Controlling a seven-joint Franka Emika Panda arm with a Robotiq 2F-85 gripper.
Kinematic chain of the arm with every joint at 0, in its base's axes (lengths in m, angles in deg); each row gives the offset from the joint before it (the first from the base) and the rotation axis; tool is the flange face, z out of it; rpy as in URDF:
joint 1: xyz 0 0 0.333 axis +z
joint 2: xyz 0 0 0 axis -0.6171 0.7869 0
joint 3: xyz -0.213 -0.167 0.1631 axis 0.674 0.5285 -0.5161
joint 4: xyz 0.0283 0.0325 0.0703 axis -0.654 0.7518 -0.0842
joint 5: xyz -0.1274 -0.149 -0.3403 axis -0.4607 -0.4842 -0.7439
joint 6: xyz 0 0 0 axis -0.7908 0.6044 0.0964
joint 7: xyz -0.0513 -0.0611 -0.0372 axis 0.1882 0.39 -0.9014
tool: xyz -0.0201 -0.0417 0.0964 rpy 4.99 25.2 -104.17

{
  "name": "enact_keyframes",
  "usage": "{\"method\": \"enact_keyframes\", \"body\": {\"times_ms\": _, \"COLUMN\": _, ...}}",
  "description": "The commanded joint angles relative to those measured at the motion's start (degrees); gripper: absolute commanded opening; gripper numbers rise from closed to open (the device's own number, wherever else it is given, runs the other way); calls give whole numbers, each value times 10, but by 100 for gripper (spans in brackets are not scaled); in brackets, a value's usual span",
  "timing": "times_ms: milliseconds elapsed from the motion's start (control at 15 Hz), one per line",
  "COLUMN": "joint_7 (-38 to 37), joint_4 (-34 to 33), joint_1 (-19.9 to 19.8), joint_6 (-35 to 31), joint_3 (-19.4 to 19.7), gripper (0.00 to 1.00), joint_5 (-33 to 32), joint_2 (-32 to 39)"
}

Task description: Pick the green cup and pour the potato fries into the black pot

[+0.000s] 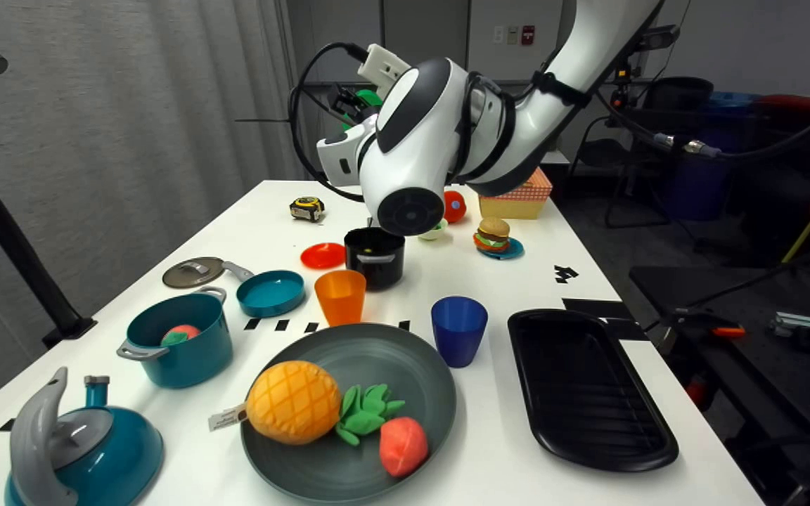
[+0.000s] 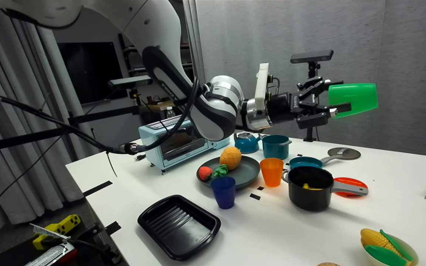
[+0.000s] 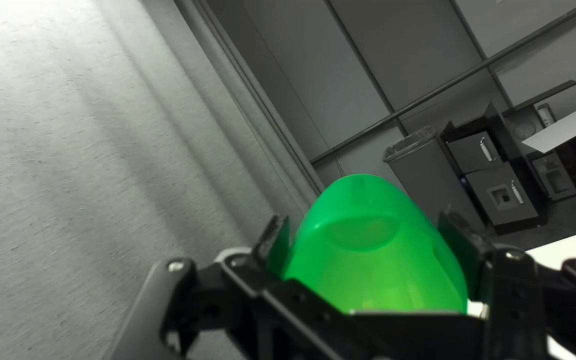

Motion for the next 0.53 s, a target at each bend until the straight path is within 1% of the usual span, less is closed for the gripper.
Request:
{"method": "enact_keyframes", "body": {"times_ms": 0, "joint_7": 15, "joint_4": 7, "joint_1": -2, "joint_6": 16, "joint_3": -4, "gripper": 52, "joint_5": -24, "joint_2": -9}}
{"method": "enact_keyframes", "body": {"times_ms": 267, "joint_7": 13, "joint_4": 6, "joint_1": -4, "joint_6": 15, "joint_3": -5, "gripper": 52, "joint_5": -25, "joint_2": -10}}
{"method": "enact_keyframes", "body": {"times_ms": 467, "joint_7": 15, "joint_4": -1, "joint_1": -9, "joint_6": 7, "joint_3": -13, "gripper": 52, "joint_5": -4, "joint_2": -14}}
